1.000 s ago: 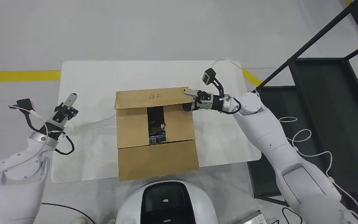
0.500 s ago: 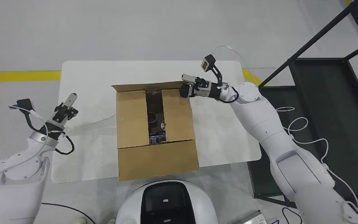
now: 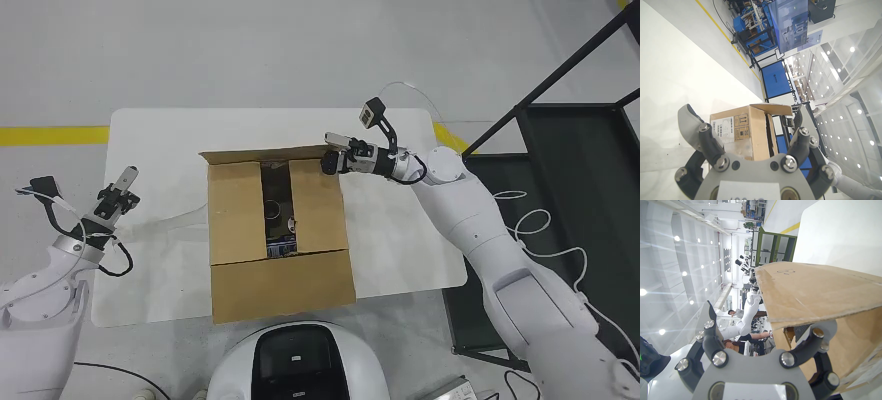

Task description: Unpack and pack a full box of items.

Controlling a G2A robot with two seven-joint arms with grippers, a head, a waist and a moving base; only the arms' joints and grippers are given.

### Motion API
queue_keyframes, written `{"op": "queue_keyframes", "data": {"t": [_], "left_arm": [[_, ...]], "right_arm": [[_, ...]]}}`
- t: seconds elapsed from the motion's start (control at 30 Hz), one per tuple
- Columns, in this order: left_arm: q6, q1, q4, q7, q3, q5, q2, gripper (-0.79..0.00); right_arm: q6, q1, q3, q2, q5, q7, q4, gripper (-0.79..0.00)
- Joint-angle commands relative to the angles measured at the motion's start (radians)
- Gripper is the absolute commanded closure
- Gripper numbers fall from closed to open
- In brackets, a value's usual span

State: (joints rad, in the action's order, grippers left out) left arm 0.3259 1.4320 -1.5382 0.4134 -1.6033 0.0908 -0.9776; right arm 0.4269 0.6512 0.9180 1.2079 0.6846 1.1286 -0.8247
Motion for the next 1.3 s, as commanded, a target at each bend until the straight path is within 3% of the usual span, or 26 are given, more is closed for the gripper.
{"op": "queue_keyframes", "data": {"t": [0.0, 0.23, 0.83, 1.27], "left_arm": [[0.000, 0.000, 0.000, 0.000, 0.000, 0.000, 0.000, -0.785], [0.000, 0.000, 0.000, 0.000, 0.000, 0.000, 0.000, -0.785], [0.000, 0.000, 0.000, 0.000, 0.000, 0.000, 0.000, -0.785], [0.000, 0.000, 0.000, 0.000, 0.000, 0.000, 0.000, -0.785]], "right_arm": [[-0.016, -0.002, -0.001, 0.002, -0.040, -0.078, -0.015, -0.785], [-0.050, -0.027, -0.015, 0.027, -0.056, -0.214, -0.030, -0.785], [-0.037, -0.205, -0.125, 0.183, -0.040, -0.460, 0.380, -0.785], [-0.051, -0.255, -0.179, 0.261, -0.154, -0.531, 0.537, -0.785]]}}
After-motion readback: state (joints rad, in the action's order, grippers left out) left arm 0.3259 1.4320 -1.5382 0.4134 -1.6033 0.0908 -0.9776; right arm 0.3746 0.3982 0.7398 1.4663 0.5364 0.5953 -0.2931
